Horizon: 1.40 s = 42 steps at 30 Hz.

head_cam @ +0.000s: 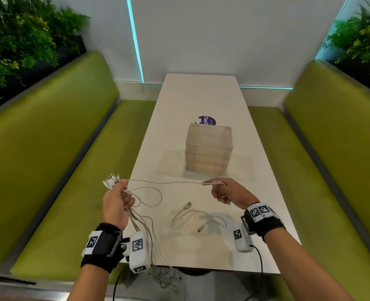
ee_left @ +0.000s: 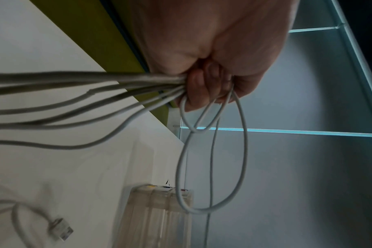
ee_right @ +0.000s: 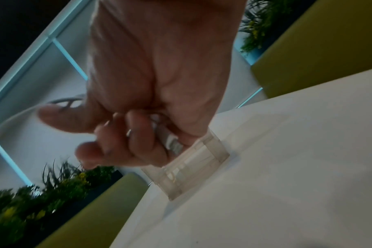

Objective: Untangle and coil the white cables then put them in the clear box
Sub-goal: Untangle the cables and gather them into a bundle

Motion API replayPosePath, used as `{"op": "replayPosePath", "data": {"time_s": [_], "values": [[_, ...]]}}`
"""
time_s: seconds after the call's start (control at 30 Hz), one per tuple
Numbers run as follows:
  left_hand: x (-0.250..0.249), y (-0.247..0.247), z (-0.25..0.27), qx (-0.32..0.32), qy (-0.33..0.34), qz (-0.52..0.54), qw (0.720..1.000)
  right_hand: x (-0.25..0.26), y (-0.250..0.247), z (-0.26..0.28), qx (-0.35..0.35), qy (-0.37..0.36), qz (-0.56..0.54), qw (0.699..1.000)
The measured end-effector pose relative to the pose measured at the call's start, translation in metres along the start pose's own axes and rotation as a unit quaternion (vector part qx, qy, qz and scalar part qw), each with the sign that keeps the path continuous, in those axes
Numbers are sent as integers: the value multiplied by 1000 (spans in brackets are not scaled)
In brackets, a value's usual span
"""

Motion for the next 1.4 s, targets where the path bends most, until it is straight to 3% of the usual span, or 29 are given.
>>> {"op": "replayPosePath", "data": {"time_s": [0.17, 0.33, 0.43, 0.53, 0.67, 0.77, 0.87, 1.03, 1.13, 1.2, 1.4], "values": [[1, -18, -10, -43, 2, 19, 999, -10, -10, 6, 51, 18, -58, 997], [4, -26, -12, -67, 0, 26, 997, -17, -31, 5, -59, 18, -92, 994], [-1, -28, -13, -81, 10, 38, 996, -22, -44, 8, -82, 26, -95, 992], [-7, -33, -16, -83, 18, 34, 996, -22, -49, 19, -98, 37, -15, 994], [-4, -15, -6, -14, -7, 4, 1000, -17, -34, 30, -50, 20, 64, 997], [4, 13, 13, 85, -36, -50, 995, -9, -3, 35, 33, -13, 122, 992], [19, 36, 37, 192, -74, -118, 971, 10, 33, 45, 89, -49, 204, 974], [39, 67, 71, 337, -97, -207, 914, 35, 81, 55, 126, -86, 93, 984], [35, 71, 74, 356, -68, -241, 900, 36, 96, 63, 111, -72, 13, 991], [28, 69, 73, 353, -41, -261, 898, 28, 103, 67, 107, -58, 15, 992], [19, 52, 60, 299, -36, -218, 928, -41, 142, 73, 147, 19, 290, 945]]}}
Point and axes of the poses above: each hand's wrist, its own z-axis away from the middle knuckle, its own y-axis out of the palm, x = y × z, the point moved 6 cm from there along -z, towards the middle knuckle, and after that the axes turned 12 degrees about y, right-handed, at the moved point
